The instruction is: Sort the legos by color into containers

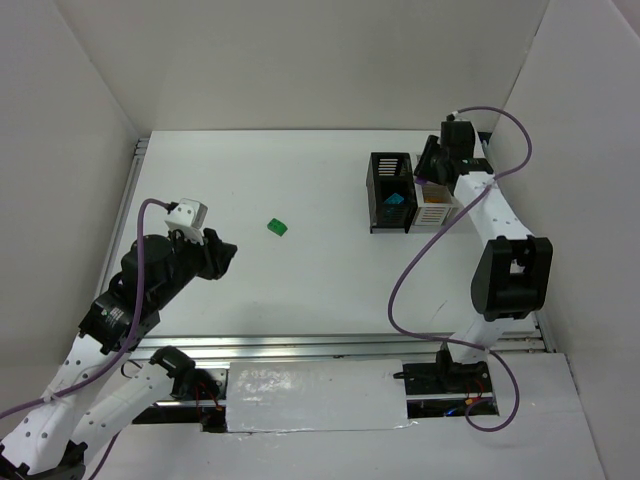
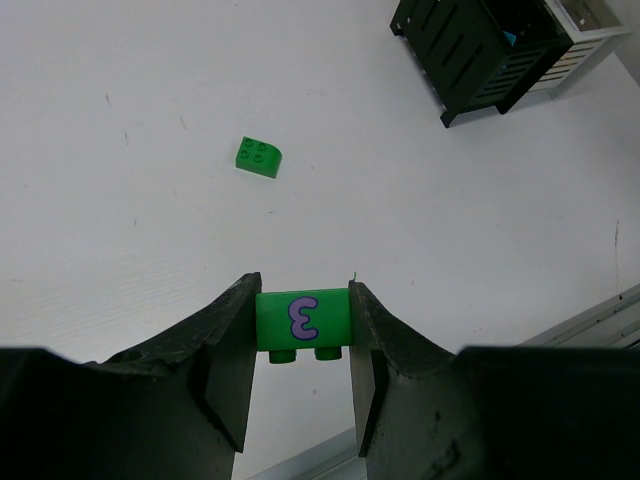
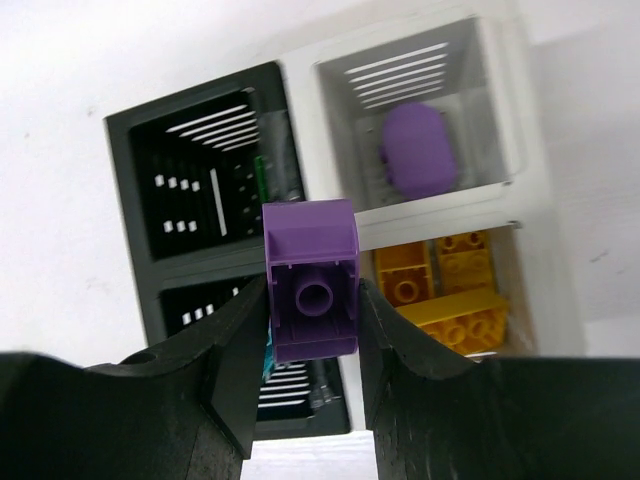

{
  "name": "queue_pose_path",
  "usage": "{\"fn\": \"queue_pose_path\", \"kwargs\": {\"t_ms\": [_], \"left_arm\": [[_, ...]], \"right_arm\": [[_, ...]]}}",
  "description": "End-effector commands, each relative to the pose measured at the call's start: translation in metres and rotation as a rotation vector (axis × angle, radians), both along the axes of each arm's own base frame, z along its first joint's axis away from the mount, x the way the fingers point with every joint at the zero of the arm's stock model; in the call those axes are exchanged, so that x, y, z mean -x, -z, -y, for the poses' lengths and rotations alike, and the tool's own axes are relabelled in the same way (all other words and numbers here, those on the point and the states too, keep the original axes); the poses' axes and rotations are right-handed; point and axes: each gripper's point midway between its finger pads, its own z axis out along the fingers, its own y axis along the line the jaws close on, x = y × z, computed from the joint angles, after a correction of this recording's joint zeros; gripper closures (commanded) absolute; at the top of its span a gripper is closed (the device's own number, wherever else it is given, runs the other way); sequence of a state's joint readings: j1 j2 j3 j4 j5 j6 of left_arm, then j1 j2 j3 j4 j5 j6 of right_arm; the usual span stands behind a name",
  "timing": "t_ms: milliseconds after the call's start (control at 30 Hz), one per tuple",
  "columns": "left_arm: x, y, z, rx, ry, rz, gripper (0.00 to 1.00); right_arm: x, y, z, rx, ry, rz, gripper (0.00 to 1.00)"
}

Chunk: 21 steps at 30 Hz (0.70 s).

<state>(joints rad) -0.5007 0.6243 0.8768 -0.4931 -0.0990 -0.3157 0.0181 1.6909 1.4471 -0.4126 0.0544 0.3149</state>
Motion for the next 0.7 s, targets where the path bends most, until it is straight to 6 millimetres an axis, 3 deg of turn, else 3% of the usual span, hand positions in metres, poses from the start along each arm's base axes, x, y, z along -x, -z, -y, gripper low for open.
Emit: {"fn": "queue_pose_path", "kwargs": {"t_ms": [0, 533, 667], "left_arm": [[-0.004, -0.018, 0.002, 0.023, 0.010, 0.068, 1.00], [-0.004, -0.017, 0.002, 0.021, 0.009, 0.066, 1.00], [-0.005, -0.016, 0.003, 0.021, 0.013, 0.062, 1.00]], "right_arm": [[0.000, -0.023, -0.013, -0.006, -0.051, 0.050, 1.00], [-0.003, -0.025, -0.010, 0.005, -0.036, 0.057, 1.00], [-0.010, -0.036, -0.012, 0.021, -0.073, 0.116, 1.00]]}}
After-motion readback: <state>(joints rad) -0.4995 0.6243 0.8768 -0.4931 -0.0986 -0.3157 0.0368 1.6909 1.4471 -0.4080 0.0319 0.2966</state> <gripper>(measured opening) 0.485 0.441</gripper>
